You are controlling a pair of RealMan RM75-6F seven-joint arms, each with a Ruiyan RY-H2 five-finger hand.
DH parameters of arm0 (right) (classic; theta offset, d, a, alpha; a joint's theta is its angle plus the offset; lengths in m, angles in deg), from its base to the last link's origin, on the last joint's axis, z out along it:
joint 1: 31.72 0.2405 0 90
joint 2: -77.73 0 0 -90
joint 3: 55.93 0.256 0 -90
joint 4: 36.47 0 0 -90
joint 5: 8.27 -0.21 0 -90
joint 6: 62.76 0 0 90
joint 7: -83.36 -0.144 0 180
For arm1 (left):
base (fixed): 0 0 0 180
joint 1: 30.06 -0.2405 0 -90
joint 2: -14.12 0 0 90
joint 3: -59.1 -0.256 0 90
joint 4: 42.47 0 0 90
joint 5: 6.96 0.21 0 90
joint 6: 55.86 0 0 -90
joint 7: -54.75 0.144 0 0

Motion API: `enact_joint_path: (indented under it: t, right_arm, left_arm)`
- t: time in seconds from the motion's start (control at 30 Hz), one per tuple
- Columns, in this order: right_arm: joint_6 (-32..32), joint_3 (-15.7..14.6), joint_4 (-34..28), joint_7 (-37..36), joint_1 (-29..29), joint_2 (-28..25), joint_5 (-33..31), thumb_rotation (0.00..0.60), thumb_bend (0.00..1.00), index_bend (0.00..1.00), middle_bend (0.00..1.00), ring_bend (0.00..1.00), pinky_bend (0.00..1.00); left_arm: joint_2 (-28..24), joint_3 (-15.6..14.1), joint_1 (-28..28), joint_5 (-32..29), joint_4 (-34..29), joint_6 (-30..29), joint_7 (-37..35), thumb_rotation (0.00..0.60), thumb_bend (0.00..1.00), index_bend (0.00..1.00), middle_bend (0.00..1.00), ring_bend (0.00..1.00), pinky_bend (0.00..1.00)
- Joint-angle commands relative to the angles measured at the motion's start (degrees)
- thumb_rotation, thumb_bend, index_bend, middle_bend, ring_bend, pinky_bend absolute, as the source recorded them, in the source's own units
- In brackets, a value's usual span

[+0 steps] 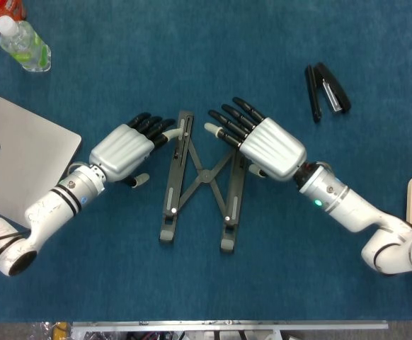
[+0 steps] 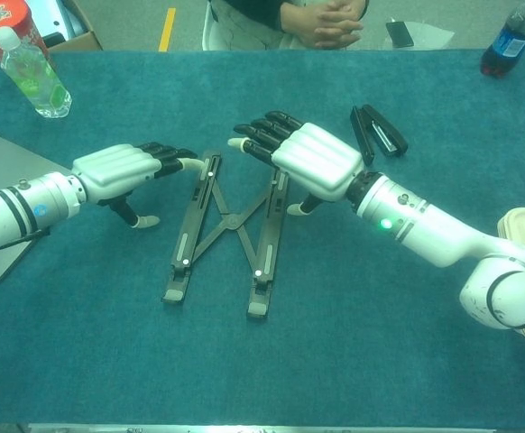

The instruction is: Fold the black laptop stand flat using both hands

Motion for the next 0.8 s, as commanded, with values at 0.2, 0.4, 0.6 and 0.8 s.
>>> enact_joint_path:
  t: [0.2,0.4,0.6,0.8]
  right_arm:
    - [0.09,-0.51,-0.55,-0.07,-0.34,-0.82,0.01,0.6,0.03,0.0,0.0,0.0,0.05]
    - [0.35,-0.55,-0.22,-0.01,-0.51,-0.8,-0.25,0.6,0.03,0.0,0.0,0.0,0.05]
    - [0.63,-0.33,0.22,0.28,-0.23,-0.14,-0.33,0.6,0.03,0.0,0.0,0.0,0.05]
    - [1.25,0.01,1.22,0.42,0.31,0.97,-0.51,0.6,0.03,0.0,0.0,0.0,0.05]
  left_arm:
    - [0.08,-0.39,-0.37,0.37,1.31,-0.92,1.0,0.6,0.28,0.0,0.0,0.0,0.0]
    - [0.5,-0.74,-0.91,0.17,2.27,-1.14,0.2,0.6,0.28,0.0,0.0,0.0,0.0]
    - [1.54,-0.78,-0.82,0.27,2.86,-0.95,-0.65,0.6,0.28,0.0,0.0,0.0,0.0]
    - [1.85,-0.72,-0.65,0.13,2.83,-0.59,-1.29,0.6,0.28,0.0,0.0,0.0,0.0]
